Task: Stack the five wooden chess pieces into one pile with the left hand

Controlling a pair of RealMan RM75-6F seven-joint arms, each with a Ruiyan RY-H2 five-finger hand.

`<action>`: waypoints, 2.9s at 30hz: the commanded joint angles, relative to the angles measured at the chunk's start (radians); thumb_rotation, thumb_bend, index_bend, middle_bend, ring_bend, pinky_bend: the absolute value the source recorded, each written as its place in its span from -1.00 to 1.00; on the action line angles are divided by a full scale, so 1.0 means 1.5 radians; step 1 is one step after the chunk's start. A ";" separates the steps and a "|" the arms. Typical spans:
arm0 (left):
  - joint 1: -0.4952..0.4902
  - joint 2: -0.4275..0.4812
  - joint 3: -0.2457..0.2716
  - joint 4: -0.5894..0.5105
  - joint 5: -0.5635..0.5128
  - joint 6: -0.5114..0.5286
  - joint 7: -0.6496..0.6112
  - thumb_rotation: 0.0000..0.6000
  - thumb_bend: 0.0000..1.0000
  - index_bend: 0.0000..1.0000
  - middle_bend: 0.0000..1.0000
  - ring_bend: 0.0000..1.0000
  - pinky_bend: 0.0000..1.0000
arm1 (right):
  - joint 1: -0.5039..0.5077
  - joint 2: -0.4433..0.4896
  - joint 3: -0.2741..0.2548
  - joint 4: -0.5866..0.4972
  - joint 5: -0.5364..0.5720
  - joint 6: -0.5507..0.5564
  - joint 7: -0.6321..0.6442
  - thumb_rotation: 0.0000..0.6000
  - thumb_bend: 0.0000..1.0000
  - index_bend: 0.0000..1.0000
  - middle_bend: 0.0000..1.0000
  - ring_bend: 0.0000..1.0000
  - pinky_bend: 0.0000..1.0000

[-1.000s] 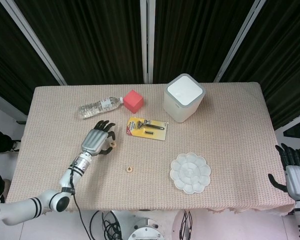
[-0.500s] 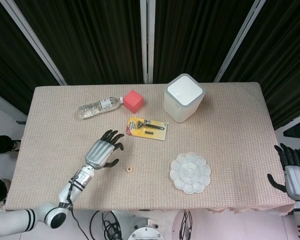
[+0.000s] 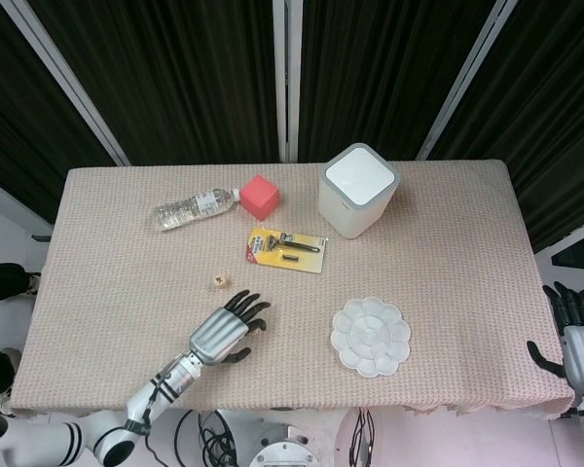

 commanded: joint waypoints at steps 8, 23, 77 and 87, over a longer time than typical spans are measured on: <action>-0.005 -0.012 -0.021 0.032 -0.033 -0.032 0.016 1.00 -0.44 -0.32 -0.82 -1.00 -1.00 | 0.002 0.001 0.003 0.003 0.003 -0.005 0.002 1.00 -0.51 -1.00 -1.00 -1.00 -1.00; -0.011 -0.016 -0.029 0.041 -0.040 -0.052 0.001 1.00 -0.44 -0.21 -0.81 -1.00 -1.00 | 0.005 0.000 0.004 0.009 0.010 -0.016 0.008 1.00 -0.52 -1.00 -1.00 -1.00 -1.00; -0.039 0.133 -0.138 -0.098 -0.164 -0.065 0.072 1.00 -0.43 -0.04 -0.72 -1.00 -1.00 | 0.001 0.016 0.000 -0.022 -0.011 -0.001 -0.001 1.00 -0.51 -1.00 -1.00 -1.00 -1.00; -0.060 0.122 -0.150 -0.045 -0.250 -0.113 0.059 1.00 -0.43 -0.04 -0.71 -1.00 -1.00 | 0.000 0.022 0.001 -0.032 -0.002 -0.003 -0.008 1.00 -0.51 -1.00 -1.00 -1.00 -1.00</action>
